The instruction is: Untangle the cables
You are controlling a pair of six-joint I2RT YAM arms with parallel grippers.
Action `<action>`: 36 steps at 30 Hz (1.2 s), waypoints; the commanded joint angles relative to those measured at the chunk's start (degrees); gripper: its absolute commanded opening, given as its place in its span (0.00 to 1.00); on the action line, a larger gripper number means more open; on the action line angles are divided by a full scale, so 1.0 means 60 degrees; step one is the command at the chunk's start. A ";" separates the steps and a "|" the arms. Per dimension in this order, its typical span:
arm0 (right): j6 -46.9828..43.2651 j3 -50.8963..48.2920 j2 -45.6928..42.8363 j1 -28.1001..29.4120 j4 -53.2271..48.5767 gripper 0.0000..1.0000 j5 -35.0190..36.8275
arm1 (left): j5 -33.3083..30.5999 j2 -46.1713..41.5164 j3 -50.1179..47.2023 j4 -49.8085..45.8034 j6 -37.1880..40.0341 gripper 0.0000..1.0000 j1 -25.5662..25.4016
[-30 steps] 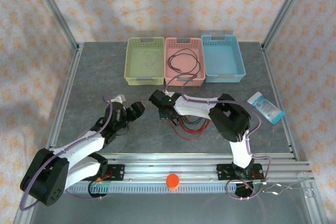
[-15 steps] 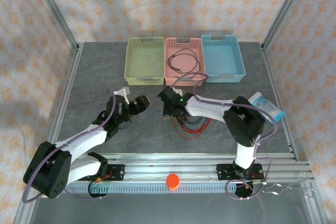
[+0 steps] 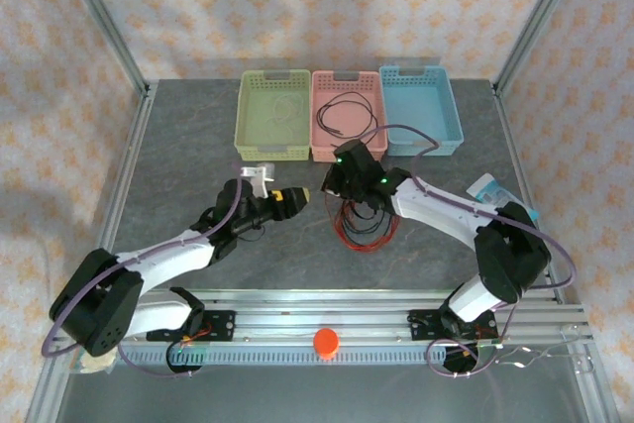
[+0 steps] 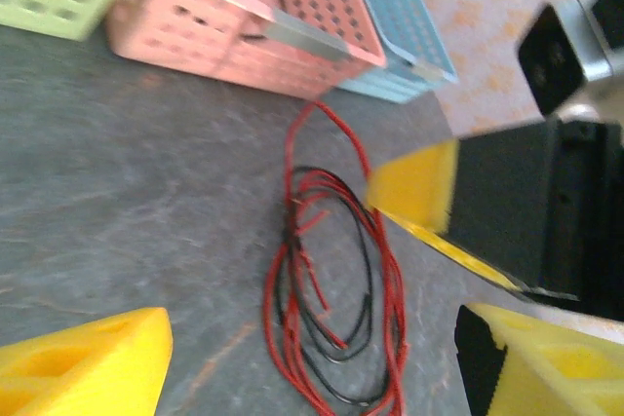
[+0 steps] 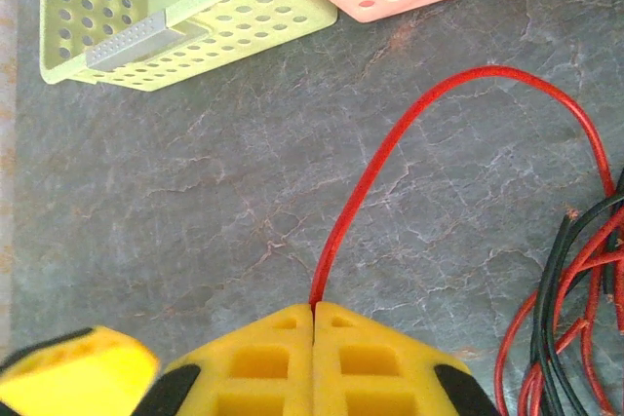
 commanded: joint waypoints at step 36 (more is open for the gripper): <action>0.0134 -0.0307 -0.2178 -0.0569 -0.0114 0.01 0.0453 | 0.0140 0.2403 0.3031 -0.0818 0.1919 0.00 -0.1161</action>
